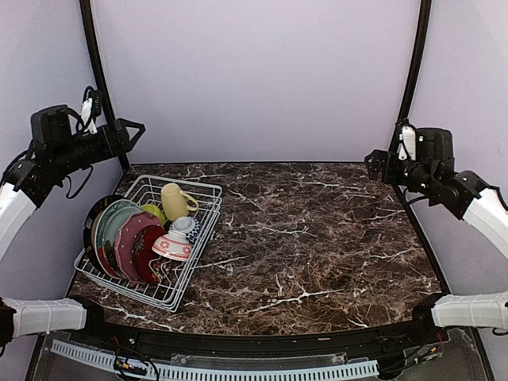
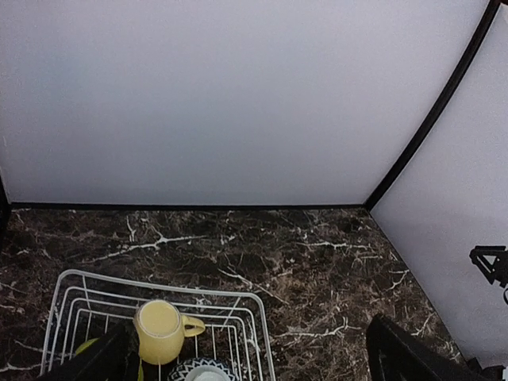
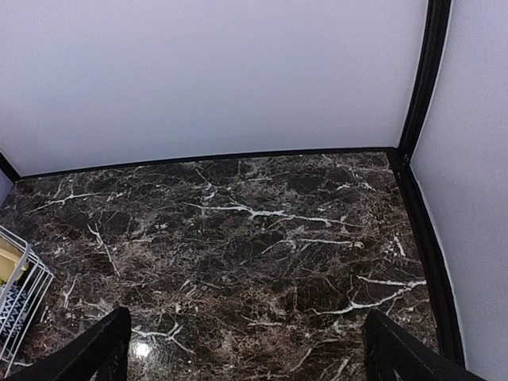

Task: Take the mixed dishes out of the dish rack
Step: Grab the bowl from the dish rack.

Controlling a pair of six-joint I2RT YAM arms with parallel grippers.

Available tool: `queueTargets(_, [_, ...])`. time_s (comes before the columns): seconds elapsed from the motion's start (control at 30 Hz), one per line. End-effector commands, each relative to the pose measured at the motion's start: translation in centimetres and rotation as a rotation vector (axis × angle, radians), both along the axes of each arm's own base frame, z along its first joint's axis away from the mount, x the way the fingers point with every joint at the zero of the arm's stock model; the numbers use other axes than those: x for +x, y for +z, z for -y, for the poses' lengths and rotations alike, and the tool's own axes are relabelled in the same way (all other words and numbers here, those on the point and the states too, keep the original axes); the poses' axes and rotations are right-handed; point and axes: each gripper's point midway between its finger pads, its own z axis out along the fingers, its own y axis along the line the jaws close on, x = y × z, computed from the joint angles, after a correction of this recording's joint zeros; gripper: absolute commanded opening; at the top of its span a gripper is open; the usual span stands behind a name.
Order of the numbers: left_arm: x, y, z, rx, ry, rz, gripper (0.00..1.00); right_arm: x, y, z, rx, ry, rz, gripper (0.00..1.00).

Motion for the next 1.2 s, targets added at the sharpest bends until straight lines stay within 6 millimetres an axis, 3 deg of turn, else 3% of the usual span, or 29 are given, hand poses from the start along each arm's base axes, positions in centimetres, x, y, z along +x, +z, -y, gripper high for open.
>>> queueTargets(0.0, [0.2, -3.7, 3.0, 0.045, -0.139, -0.145, 0.99, 0.9, -2.0, -0.3, 0.053, -0.014, -0.059, 0.99])
queueTargets(0.2, [0.5, -8.4, 6.2, 0.059, -0.232, -0.308, 0.99, 1.4, -4.7, -1.9, 0.071, 0.061, -0.125, 0.99])
queueTargets(0.4, [-1.4, -12.6, 9.5, 0.183, -0.243, -0.417, 0.98, 1.8, -6.7, -3.7, 0.105, 0.134, -0.18, 0.99])
queueTargets(0.63, [-3.5, -16.6, 7.2, 0.475, -0.047, -0.494, 0.95, 2.1, -7.5, -6.4, 0.127, 0.25, -0.211, 0.99])
queueTargets(0.77, [-5.5, -18.5, 6.8, 0.623, -0.072, -0.536, 0.94, 2.2, -8.0, -7.6, 0.118, 0.296, -0.222, 0.99])
queueTargets(0.9, [-7.9, -18.3, 6.5, 0.795, -0.214, -0.516, 0.9, 2.3, -8.7, -8.4, 0.117, 0.331, -0.23, 0.99])
queueTargets(1.0, [-8.3, -17.8, 5.2, 0.87, -0.228, -0.497, 0.99, 2.5, -8.9, -8.6, 0.109, 0.344, -0.227, 0.99])
queueTargets(1.17, [-7.8, -17.7, 7.5, 0.679, -0.201, -0.601, 0.99, 2.6, -8.9, -9.0, 0.101, 0.354, -0.232, 0.99])
